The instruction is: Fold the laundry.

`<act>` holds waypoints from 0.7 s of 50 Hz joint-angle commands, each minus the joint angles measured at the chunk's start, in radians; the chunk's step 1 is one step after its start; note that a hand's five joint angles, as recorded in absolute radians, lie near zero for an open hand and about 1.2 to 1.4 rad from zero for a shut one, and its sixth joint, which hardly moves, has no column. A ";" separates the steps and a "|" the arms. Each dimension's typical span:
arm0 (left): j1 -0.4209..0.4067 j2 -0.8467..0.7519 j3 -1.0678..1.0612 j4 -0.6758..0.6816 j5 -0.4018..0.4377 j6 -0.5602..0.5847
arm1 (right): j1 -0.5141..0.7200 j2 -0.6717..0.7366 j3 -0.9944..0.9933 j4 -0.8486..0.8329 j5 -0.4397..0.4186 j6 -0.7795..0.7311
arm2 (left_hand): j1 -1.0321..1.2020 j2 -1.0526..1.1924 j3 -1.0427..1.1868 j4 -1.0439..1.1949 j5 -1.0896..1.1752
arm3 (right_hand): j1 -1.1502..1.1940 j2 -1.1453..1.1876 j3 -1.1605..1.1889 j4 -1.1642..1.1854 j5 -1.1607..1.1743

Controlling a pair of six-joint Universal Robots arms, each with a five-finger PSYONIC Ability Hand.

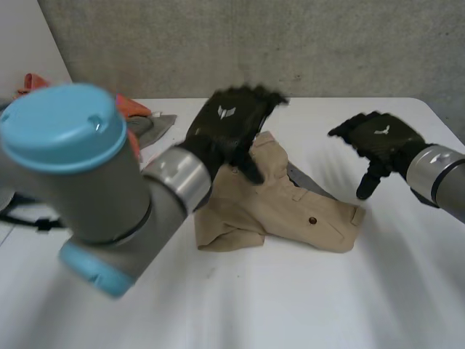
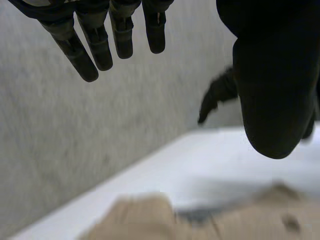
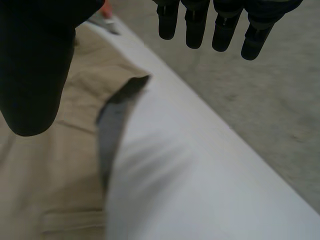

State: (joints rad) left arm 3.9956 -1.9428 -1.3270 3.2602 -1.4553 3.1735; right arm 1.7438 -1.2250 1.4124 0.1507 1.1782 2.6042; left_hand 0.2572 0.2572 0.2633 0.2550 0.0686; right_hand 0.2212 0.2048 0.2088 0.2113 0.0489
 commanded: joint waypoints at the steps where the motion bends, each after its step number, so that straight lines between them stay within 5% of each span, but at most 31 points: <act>1: 0.016 0.041 -0.237 -0.034 -0.063 0.109 | -0.007 0.022 0.040 0.138 -0.086 -0.243 | 0.050 0.050 0.044 0.052 0.064 | -0.032 -0.016 -0.020 -0.022 -0.034; 8: 0.046 -0.070 -0.262 0.035 -0.079 0.152 | -0.015 0.081 0.103 0.130 -0.098 -0.443 | 0.100 0.100 0.094 0.102 0.114 | 0.015 0.031 0.027 0.025 0.013; 15: 0.077 -0.238 -0.149 0.161 -0.068 0.233 | -0.004 0.150 0.164 -0.063 -0.107 -0.426 | 0.094 0.094 0.088 0.096 0.108 | 0.027 0.043 0.039 0.037 0.024; 19: 0.091 -0.318 -0.084 0.170 -0.068 0.289 | 0.003 0.188 0.192 -0.204 -0.106 -0.389 | 0.132 0.132 0.126 0.134 0.146 | 0.258 0.275 0.271 0.268 0.256; 24: 0.092 -0.366 -0.021 0.182 -0.063 0.338 | 0.010 0.205 0.214 -0.319 -0.088 -0.328 | 0.944 0.944 0.938 0.946 0.958 | 1.173 1.190 1.186 1.183 1.171; 25: 0.092 -0.357 -0.011 0.184 -0.069 0.341 | 0.008 0.199 0.224 -0.326 -0.074 -0.302 | 1.137 1.137 1.131 1.139 1.151 | 1.175 1.191 1.187 1.185 1.173; 35: 0.102 -0.067 0.011 0.182 -0.051 0.280 | 0.005 -0.043 0.258 -0.199 -0.061 -0.092 | 1.139 1.139 1.133 1.141 1.153 | 1.175 1.191 1.187 1.185 1.173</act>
State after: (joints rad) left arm 4.0883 -2.2140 -1.3272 3.4408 -1.5245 3.5041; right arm 1.7535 -1.0901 1.6605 -0.1623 1.1174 2.3804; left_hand 1.1326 1.1923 1.1669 1.1814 0.9844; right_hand 1.0380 1.1746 1.1813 1.1888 0.9973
